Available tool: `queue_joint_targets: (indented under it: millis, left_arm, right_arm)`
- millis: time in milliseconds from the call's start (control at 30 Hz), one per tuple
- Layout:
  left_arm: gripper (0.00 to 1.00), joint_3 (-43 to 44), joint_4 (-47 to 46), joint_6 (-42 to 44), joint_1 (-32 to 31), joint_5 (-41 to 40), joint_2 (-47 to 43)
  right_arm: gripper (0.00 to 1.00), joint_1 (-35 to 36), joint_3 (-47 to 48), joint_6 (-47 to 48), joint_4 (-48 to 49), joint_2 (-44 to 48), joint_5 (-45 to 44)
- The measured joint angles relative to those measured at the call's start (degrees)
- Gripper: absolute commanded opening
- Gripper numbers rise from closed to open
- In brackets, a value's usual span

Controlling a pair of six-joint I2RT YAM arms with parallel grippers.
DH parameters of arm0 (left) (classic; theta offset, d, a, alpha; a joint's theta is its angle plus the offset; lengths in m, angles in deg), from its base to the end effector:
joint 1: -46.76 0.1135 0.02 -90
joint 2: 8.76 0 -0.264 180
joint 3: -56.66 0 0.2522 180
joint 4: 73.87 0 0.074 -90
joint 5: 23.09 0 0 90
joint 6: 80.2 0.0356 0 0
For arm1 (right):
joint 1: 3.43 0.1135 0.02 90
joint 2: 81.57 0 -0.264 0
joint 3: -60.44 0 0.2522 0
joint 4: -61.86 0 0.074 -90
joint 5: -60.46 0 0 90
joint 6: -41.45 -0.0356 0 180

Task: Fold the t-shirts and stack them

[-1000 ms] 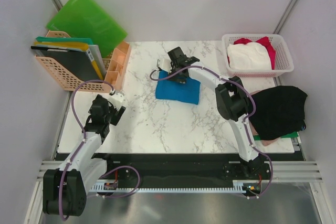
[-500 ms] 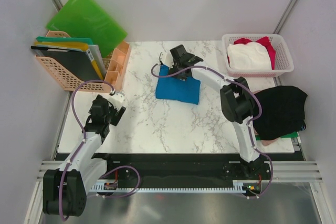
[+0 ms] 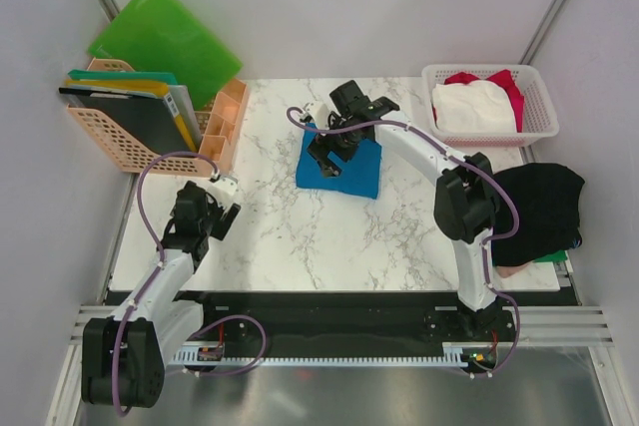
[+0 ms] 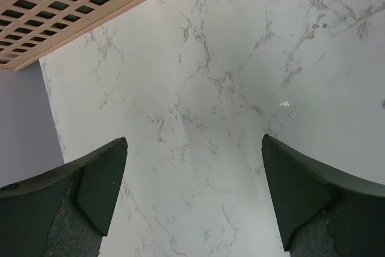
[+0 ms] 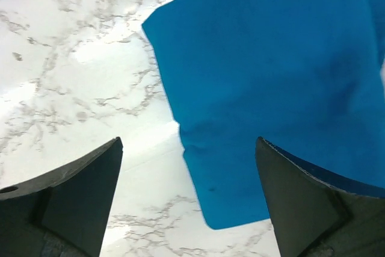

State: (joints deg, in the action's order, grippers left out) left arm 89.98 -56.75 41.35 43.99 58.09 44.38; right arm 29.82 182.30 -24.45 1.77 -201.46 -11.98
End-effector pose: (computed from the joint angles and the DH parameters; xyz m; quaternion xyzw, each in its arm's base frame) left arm 0.1862 -0.0035 0.1736 0.2304 0.8625 0.1773 0.4143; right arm 0.3793 0.2615 0.2594 -0.4928 0.8136 0.1680 0.2588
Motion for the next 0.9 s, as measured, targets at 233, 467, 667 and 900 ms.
queue_joint_targets:
  millis: [233, 467, 667, 900]
  left_arm:
    - [1.0, 0.0, 0.0, -0.02, 0.0, -0.02, -0.07]
    - [1.0, 0.0, 0.68, -0.02, 0.0, 0.02, -0.59]
    - [1.0, 0.0, 0.85, -0.02, 0.0, 0.22, -0.59]
    - [1.0, 0.0, 0.85, -0.02, 0.0, 0.42, -0.59]
  right_arm:
    - [0.98, 0.11, -1.38, -7.45, 0.98, 0.09, 2.01]
    - [0.98, 0.11, -3.08, -9.57, 5.18, -0.74, -4.9]
    - [0.98, 0.0, -0.26, -11.23, 8.5, -6.56, -9.88]
    - [0.98, -0.04, 0.5, -13.94, 10.91, -12.52, -10.05]
